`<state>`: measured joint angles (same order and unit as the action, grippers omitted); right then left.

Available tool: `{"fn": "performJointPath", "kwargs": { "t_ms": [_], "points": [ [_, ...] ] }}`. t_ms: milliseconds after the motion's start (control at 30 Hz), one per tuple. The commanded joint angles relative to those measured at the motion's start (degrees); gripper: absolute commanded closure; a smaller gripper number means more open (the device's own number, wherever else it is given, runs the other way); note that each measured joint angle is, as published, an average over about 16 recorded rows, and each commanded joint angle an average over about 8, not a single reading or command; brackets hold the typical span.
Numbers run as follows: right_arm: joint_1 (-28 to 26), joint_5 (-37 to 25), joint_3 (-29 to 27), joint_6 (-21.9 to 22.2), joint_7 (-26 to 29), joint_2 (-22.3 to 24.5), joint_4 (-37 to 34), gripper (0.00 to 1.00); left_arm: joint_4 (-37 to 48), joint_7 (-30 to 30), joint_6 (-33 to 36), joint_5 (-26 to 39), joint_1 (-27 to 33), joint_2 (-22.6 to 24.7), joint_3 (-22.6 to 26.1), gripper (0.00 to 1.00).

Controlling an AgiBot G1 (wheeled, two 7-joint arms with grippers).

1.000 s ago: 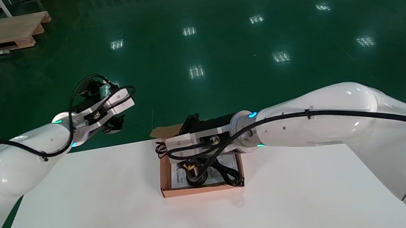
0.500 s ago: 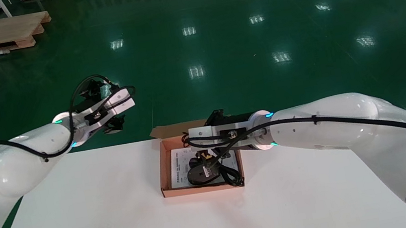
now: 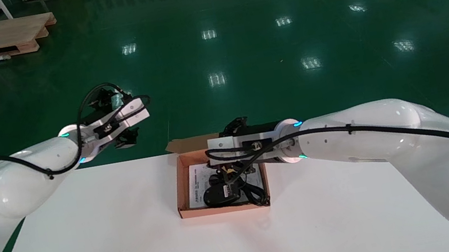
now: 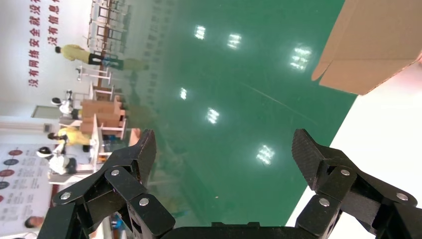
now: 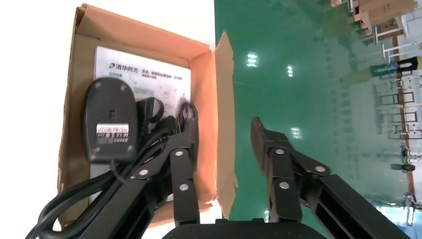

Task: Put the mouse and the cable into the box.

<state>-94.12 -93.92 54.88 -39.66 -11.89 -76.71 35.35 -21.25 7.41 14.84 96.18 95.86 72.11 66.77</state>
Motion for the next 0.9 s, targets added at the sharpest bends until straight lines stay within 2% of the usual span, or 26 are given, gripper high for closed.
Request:
{"fn": "performJointPath", "kwargs": {
  "t_ms": [33,900],
  "points": [
    [0.1,0.2,-0.2,-0.2,0.1,0.2,0.2,0.0,-0.6,0.0,0.8,-0.6,-0.4,-0.4,-0.6,0.0],
    [14.5,23.1,-17.4,-20.5,10.1,18.5,16.9,0.0,-24.3,1.5,32.9,-25.2,-15.9,-17.2,-23.6,0.0]
  ]
}}
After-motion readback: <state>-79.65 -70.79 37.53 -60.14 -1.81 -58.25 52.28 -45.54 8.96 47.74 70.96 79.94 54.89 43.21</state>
